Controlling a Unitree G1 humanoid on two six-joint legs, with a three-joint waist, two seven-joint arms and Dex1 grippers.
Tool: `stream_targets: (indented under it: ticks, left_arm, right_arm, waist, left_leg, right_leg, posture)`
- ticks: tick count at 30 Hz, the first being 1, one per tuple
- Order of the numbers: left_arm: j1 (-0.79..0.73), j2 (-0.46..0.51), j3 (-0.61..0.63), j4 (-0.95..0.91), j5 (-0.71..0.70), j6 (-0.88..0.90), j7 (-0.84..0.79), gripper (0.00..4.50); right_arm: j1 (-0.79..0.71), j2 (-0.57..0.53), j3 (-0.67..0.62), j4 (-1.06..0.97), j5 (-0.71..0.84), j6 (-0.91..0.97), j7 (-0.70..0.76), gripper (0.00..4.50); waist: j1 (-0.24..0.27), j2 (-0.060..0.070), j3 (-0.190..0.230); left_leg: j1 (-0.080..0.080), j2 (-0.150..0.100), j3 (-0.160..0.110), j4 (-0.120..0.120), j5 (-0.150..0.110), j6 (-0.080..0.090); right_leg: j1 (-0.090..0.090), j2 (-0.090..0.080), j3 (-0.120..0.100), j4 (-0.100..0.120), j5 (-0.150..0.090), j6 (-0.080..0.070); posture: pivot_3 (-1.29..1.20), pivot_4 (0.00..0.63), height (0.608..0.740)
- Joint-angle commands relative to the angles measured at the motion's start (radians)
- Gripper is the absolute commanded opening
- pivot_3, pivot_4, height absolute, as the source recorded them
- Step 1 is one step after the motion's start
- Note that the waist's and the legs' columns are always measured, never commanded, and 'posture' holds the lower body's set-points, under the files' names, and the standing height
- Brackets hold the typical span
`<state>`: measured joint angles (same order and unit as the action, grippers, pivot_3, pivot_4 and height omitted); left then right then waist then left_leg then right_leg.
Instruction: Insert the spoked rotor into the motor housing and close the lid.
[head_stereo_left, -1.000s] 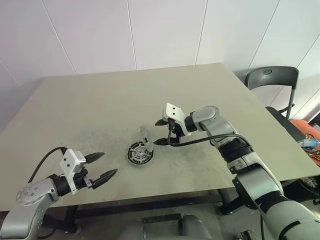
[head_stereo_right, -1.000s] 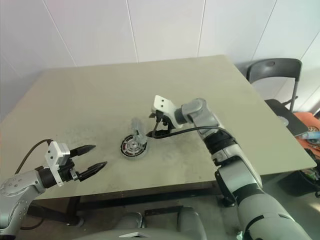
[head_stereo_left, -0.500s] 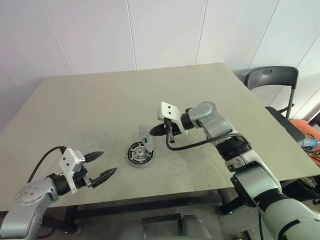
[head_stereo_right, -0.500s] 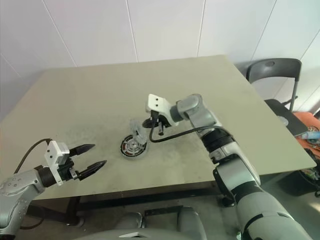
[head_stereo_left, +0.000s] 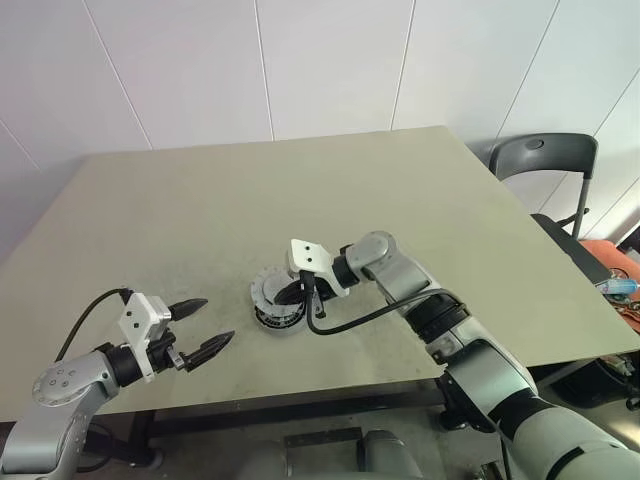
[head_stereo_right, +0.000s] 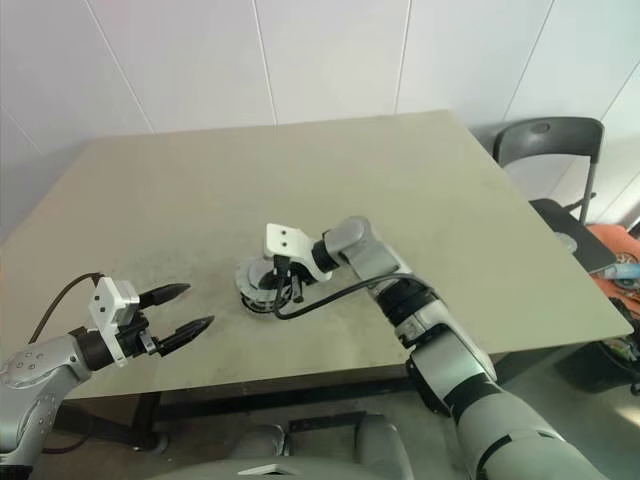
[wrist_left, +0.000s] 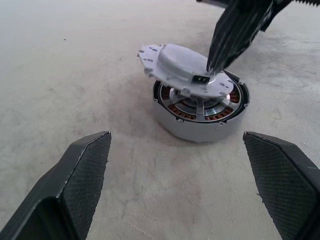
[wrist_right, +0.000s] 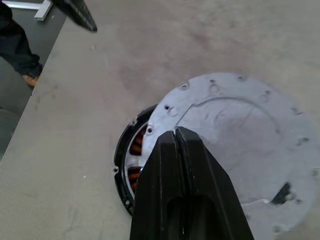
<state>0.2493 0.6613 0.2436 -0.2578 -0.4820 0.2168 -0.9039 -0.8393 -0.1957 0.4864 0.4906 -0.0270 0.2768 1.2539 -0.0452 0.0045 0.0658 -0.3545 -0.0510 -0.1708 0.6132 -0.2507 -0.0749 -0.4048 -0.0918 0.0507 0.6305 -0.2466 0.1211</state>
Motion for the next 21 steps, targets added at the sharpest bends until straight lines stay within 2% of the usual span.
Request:
stream_targets:
  ticks: [1, 7, 9, 10, 13, 21]
  left_arm:
    - [-0.001, 0.001, 0.02, -0.022, -0.002, -0.014, 0.0, 4.5]
    - [0.001, 0.001, 0.02, -0.012, 0.001, -0.023, -0.004, 4.5]
    - [0.002, 0.002, 0.02, -0.006, 0.003, -0.029, -0.007, 4.5]
    - [0.004, 0.002, 0.021, -0.003, 0.005, -0.033, -0.009, 4.5]
    - [0.023, 0.007, 0.039, -0.001, -0.001, -0.04, -0.025, 4.5]
    - [0.06, 0.018, 0.108, -0.011, -0.052, -0.033, -0.063, 4.5]
  right_arm:
    - [-0.023, 0.007, -0.032, -0.031, 0.027, 0.006, 0.004, 0.04]
    - [-0.044, -0.001, -0.136, -0.09, 0.106, 0.096, -0.032, 0.04]
    - [-0.037, 0.004, -0.165, -0.096, 0.106, 0.078, -0.085, 0.04]
    - [-0.028, 0.009, -0.173, -0.095, 0.102, 0.073, -0.112, 0.21]
    - [0.033, 0.009, -0.17, -0.134, 0.102, 0.075, -0.154, 0.91]
    - [0.151, 0.004, -0.154, -0.228, 0.122, 0.12, -0.175, 3.66]
  waist:
    - [0.0, 0.0, 0.0]
    - [0.0, 0.0, 0.0]
    - [0.001, 0.0, 0.0]
    - [0.0, 0.0, 0.0]
    - [0.0, 0.0, 0.0]
    - [0.001, 0.0, 0.0]
  left_leg:
    - [0.0, 0.0, 0.0, 0.0, 0.0, 0.0]
    - [0.0, 0.0, 0.0, 0.0, 0.0, 0.0]
    - [0.0, 0.0, 0.0, 0.0, 0.0, 0.0]
    - [0.0, 0.0, 0.0, 0.0, 0.0, 0.0]
    - [0.0, 0.0, 0.0, 0.0, 0.0, 0.0]
    - [0.0, 0.0, 0.0, 0.0, 0.0, 0.0]
  right_leg:
    - [0.0, 0.0, 0.0, 0.0, 0.0, 0.0]
    - [0.0, 0.0, 0.0, 0.0, 0.0, 0.0]
    - [0.0, 0.0, 0.0, 0.0, 0.0, 0.0]
    - [0.0, 0.0, 0.0, 0.0, 0.0, 0.0]
    - [0.0, 0.0, 0.0, 0.0, 0.0, 0.0]
    - [0.0, 0.0, 0.0, 0.0, -0.001, 0.002]
  posture:
    - [0.0, 0.0, 0.74]
    - [0.0, 0.0, 0.74]
    - [0.0, 0.0, 0.74]
    - [0.0, 0.0, 0.74]
    - [0.0, 0.0, 0.74]
    - [0.0, 0.0, 0.74]
